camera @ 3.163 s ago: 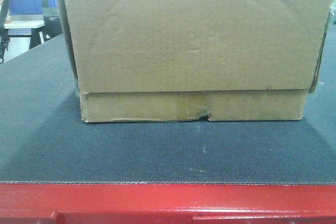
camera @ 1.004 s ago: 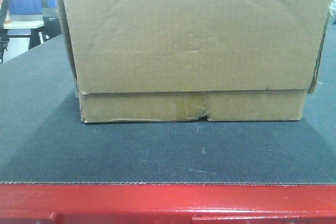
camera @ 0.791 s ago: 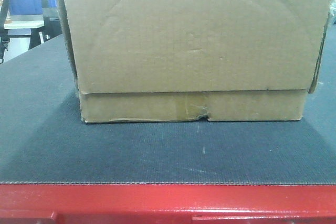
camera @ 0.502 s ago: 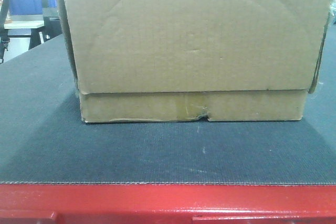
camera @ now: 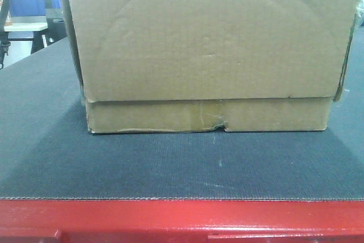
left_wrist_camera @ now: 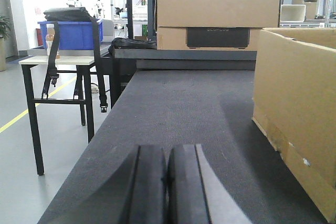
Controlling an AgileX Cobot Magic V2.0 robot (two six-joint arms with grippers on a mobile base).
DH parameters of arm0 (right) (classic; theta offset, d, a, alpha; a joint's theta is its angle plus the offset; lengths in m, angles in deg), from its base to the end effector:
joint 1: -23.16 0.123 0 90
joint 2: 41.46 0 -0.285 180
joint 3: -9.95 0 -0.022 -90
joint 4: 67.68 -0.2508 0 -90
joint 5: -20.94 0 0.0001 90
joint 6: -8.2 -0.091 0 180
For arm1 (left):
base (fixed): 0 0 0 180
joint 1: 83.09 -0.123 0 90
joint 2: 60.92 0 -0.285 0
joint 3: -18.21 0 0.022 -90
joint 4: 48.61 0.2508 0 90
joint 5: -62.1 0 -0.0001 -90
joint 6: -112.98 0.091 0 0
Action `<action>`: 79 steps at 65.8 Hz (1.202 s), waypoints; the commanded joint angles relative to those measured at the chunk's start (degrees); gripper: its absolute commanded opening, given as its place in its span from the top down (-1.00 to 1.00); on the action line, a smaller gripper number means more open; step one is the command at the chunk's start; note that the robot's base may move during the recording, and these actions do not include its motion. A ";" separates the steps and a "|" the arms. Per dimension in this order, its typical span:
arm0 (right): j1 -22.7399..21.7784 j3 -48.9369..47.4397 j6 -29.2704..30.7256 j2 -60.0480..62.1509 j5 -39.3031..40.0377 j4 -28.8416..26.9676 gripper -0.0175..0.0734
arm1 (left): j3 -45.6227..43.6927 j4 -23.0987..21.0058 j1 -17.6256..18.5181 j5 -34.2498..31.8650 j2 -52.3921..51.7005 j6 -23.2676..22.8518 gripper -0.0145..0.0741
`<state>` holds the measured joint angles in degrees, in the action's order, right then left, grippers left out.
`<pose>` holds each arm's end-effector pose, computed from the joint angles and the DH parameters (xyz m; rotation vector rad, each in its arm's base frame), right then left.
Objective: Grab carton from right shelf to conveyor
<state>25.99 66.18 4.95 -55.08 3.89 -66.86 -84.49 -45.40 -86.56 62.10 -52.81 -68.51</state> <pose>0.0417 0.0017 0.3020 -0.0015 1.5171 0.0708 0.0567 0.0034 0.2124 -0.0228 1.4909 0.0731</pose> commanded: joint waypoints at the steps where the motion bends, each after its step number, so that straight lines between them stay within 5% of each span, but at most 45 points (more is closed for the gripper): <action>1: -1.84 2.23 0.82 0.25 2.53 -1.62 0.77 | -0.08 -0.40 -0.16 -1.26 -0.32 0.32 0.67; 9: -4.40 7.91 4.99 0.38 6.52 -7.05 0.77 | -0.08 -0.40 -0.16 -1.26 -0.32 0.32 0.67; 29: -4.76 20.99 5.12 5.83 15.29 -7.05 0.77 | -0.08 -0.40 -0.16 -1.26 -0.32 0.32 0.67; 79: -3.84 20.99 5.12 5.83 13.25 -6.52 0.77 | -0.08 -0.40 -0.16 -1.26 -0.32 0.32 0.67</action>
<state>22.11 87.19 9.71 -49.53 16.17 -73.74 -84.49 -45.51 -86.56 62.10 -52.81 -68.51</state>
